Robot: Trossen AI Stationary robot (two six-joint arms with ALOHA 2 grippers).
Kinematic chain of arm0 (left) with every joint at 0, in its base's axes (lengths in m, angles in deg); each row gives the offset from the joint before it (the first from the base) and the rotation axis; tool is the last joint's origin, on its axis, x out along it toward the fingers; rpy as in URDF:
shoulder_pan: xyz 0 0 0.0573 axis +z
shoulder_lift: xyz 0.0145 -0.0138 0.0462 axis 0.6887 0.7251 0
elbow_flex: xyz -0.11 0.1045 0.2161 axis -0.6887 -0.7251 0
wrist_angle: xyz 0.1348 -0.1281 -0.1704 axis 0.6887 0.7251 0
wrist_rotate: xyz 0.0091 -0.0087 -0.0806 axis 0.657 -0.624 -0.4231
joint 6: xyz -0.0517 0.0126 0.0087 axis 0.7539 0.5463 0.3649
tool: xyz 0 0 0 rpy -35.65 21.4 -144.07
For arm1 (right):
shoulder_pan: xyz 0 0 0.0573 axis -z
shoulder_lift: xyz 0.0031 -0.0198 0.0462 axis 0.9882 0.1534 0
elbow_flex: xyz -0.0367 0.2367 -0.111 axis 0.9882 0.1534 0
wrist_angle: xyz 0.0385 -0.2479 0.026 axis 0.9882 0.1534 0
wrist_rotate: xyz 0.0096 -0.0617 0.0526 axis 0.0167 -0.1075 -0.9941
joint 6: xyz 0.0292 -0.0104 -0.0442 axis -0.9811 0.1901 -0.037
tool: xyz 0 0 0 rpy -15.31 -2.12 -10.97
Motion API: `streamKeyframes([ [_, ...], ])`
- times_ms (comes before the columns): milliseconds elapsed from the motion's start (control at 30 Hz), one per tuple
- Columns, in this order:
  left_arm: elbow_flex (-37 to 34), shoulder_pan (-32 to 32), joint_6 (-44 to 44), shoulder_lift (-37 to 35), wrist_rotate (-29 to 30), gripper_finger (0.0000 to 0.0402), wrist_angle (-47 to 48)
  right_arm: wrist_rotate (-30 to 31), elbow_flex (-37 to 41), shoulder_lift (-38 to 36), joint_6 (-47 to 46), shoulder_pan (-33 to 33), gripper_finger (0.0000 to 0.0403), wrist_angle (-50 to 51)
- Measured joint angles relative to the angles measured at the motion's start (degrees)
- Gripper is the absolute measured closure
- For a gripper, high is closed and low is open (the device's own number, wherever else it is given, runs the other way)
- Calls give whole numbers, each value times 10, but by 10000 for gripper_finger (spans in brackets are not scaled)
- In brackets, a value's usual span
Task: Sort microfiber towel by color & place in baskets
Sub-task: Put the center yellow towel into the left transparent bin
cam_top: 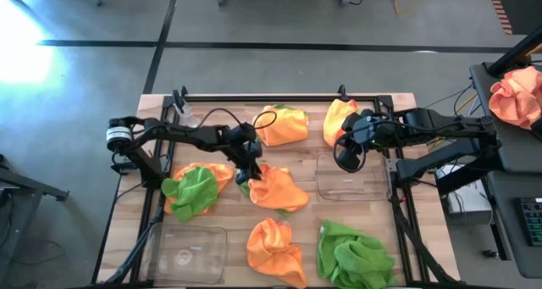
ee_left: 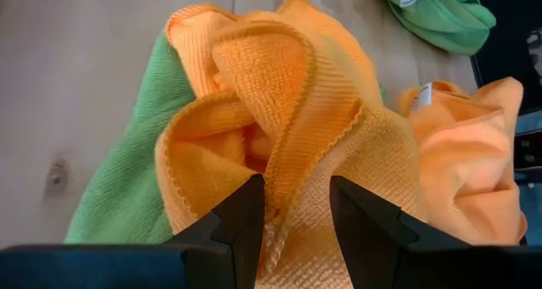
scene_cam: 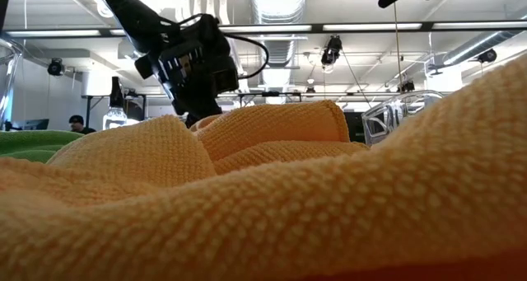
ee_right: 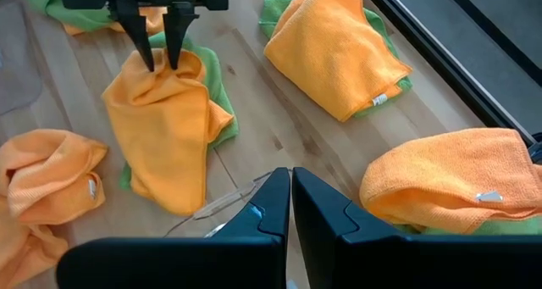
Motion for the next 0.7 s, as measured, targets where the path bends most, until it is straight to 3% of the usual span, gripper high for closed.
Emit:
streamKeyframes([
  [433,0,-2,34,0,32,284,-7,0,0,0,4,0,390,0],
  [700,0,-2,43,0,32,326,-8,0,0,0,4,0,390,0],
])
